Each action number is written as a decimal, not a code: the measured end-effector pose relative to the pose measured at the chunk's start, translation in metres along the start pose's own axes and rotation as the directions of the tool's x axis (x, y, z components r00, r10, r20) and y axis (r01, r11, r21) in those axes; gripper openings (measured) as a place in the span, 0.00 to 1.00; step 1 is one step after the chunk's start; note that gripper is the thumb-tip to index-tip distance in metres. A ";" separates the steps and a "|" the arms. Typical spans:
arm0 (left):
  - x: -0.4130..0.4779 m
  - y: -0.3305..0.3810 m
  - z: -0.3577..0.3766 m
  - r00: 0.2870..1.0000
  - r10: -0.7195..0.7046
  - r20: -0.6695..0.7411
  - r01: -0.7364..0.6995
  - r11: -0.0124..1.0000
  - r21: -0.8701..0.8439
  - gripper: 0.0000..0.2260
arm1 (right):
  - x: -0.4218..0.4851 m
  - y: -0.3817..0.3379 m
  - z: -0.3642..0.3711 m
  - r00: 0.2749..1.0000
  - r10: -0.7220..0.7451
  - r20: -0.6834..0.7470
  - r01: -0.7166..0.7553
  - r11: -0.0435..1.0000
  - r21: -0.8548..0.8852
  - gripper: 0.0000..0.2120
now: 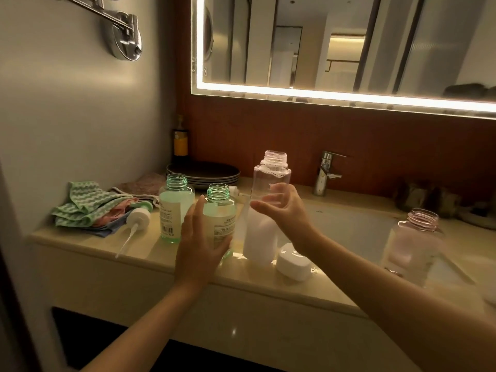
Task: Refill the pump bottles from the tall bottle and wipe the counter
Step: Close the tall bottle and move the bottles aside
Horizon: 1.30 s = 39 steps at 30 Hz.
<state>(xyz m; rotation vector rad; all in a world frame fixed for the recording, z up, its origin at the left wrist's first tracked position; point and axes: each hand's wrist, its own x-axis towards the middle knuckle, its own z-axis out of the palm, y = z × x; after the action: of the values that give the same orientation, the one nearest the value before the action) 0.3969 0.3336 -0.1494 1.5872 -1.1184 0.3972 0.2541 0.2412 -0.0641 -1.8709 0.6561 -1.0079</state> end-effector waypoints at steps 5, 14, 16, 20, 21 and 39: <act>-0.012 0.002 -0.010 0.980 0.177 -0.089 -0.174 0.984 0.043 0.31 | -0.009 0.011 0.002 0.997 0.026 0.069 -0.028 0.999 0.031 0.34; -0.033 0.029 0.004 0.949 0.309 -0.065 -0.313 0.947 -0.077 0.23 | -0.015 0.020 -0.007 0.989 0.028 0.148 -0.033 0.999 0.030 0.52; -0.037 0.035 0.011 0.956 0.292 -0.029 -0.293 0.945 -0.147 0.25 | -0.020 0.023 -0.016 0.993 0.041 0.115 -0.038 0.999 -0.023 0.55; -0.032 0.049 0.023 0.981 0.192 -0.004 -0.187 0.949 -0.255 0.30 | -0.037 0.042 -0.041 0.993 -0.102 0.060 0.118 0.850 -0.513 0.40; -0.030 0.052 0.026 0.988 0.154 -0.001 -0.148 0.949 -0.280 0.31 | -0.041 0.048 -0.046 0.991 -0.093 0.100 0.135 0.793 -0.594 0.39; 0.008 0.083 0.057 0.988 -0.154 -0.003 0.143 0.928 -0.344 0.37 | -0.009 -0.012 -0.085 0.974 -0.148 -0.174 0.076 0.928 -0.364 0.32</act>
<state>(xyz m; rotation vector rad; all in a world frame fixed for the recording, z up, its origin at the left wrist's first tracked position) 0.3161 0.2834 -0.1150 1.3395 -0.9761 0.1147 0.1775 0.2155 -0.0337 -2.1586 0.9069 -1.2264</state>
